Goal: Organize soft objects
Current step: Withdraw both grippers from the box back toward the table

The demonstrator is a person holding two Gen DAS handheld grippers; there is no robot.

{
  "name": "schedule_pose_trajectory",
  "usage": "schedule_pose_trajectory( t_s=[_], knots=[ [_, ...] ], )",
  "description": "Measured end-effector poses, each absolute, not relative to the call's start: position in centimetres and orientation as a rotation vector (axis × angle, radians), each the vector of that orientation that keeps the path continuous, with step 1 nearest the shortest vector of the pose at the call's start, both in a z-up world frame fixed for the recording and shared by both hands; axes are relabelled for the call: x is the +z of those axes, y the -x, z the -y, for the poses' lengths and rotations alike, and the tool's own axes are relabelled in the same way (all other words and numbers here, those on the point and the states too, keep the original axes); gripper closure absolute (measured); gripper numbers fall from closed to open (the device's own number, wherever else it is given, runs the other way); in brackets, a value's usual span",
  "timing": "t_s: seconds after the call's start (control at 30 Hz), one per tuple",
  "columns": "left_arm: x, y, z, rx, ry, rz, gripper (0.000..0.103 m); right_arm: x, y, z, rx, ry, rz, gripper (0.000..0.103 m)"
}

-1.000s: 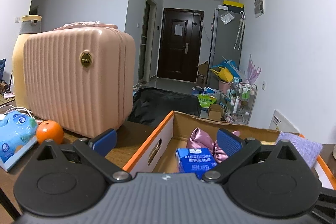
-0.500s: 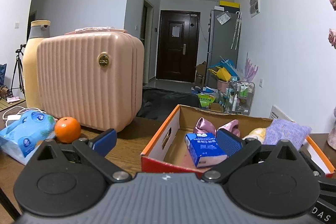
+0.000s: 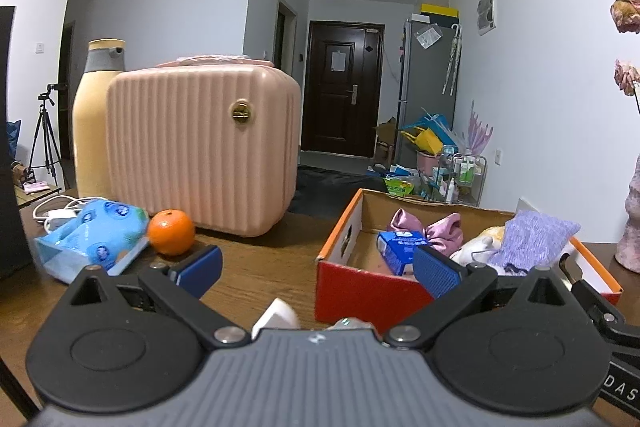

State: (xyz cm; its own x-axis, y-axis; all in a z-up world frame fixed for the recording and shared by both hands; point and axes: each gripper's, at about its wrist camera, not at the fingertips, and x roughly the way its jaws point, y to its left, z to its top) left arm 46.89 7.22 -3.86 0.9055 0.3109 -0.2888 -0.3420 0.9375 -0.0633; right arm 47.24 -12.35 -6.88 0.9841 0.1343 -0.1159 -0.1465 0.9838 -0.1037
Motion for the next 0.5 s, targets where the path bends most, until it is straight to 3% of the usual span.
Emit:
schedule_pose_trajectory(
  t_s=[0.5],
  knots=[
    [-3.9, -40.7, -9.0, 0.33, 0.114, -0.299, 0.0, -7.0, -41.5, 10.6, 0.172, 0.123, -0.132, 0.0]
  ],
)
